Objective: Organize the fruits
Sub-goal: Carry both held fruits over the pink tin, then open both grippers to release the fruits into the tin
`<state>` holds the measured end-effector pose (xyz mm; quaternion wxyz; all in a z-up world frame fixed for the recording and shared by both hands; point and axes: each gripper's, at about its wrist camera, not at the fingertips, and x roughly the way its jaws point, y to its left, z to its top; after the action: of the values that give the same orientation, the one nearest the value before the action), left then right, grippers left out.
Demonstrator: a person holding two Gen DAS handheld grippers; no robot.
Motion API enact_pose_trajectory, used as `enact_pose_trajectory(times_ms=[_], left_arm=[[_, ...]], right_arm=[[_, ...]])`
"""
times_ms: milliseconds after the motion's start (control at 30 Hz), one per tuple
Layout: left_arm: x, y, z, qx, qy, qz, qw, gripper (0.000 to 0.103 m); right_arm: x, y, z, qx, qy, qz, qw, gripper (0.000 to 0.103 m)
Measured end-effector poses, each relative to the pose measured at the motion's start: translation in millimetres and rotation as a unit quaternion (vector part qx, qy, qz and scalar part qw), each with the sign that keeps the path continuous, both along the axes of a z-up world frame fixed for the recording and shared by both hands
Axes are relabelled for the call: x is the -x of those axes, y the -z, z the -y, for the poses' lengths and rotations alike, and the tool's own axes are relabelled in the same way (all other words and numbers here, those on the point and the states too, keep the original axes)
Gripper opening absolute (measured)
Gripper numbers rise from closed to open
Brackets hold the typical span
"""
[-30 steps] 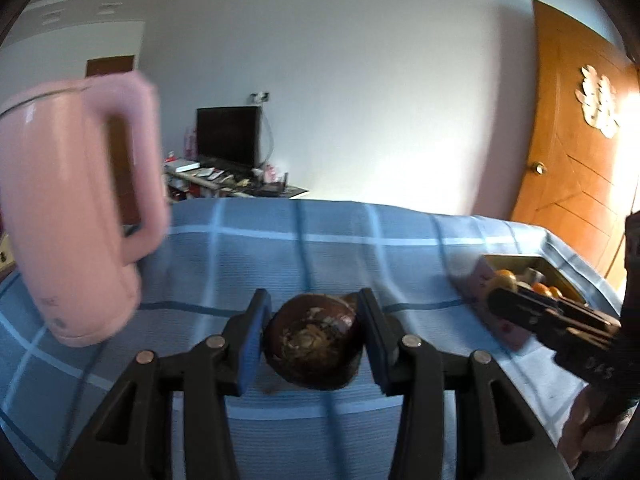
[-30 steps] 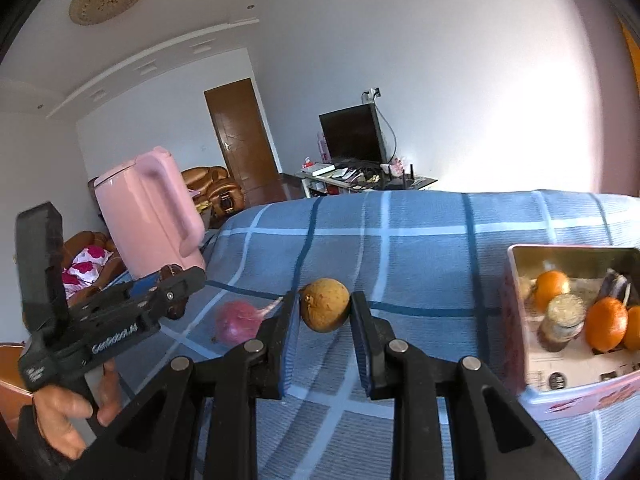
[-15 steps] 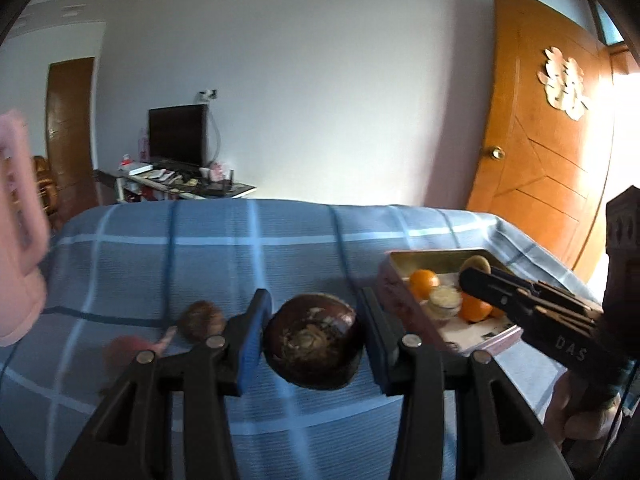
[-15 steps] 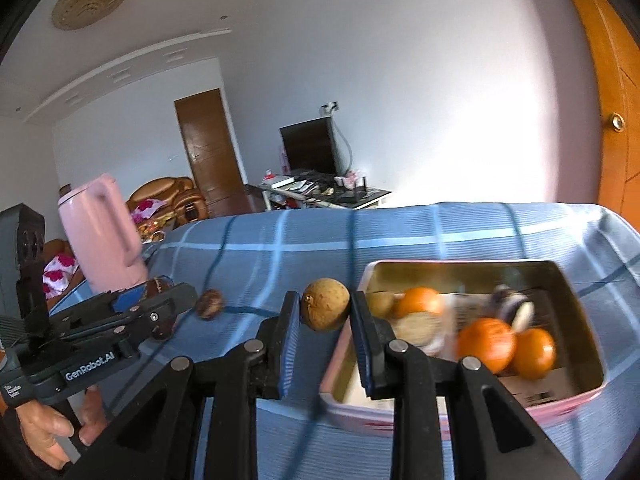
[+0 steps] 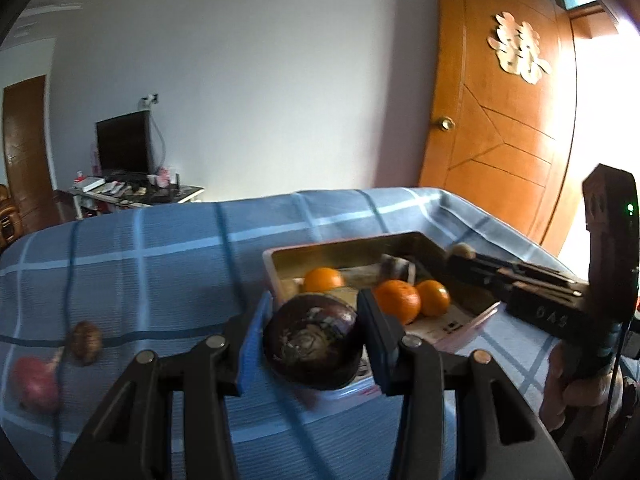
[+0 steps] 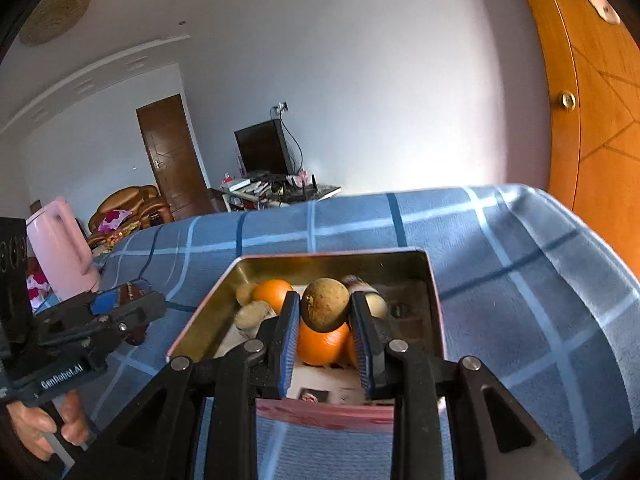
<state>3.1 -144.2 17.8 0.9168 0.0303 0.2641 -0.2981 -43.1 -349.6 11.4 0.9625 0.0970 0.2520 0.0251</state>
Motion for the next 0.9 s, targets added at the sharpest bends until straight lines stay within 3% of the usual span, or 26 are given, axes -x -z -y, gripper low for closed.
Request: enact_pose_trajectory(times_ms=[300, 400, 633, 900], left_arm=[[11.7, 13.1, 46.0, -0.039, 0.042, -0.002, 0.9983, 0.047], [10.7, 13.7, 48.8, -0.031, 0.049, -0.011, 0.9983, 0.047], [6.3, 18.1, 50.4, -0.051, 0.045, -0.024, 0.9974, 0.046], [4.1, 21.0, 44.9, -0.037, 0.055, -0.042, 0.9970, 0.047]], right_arm=[[-2.0, 14.1, -7.6, 0.030, -0.038, -0.044, 0.998, 0.027], [-3.6, 17.2, -6.2, 0.024, -0.039, -0.058, 0.997, 0.027], [-9.2, 23.8, -3.0, 0.011, -0.047, -0.082, 0.995, 0.027], [-9.4, 24.0, -3.7, 0.010, -0.050, -0.082, 0.995, 0.028]])
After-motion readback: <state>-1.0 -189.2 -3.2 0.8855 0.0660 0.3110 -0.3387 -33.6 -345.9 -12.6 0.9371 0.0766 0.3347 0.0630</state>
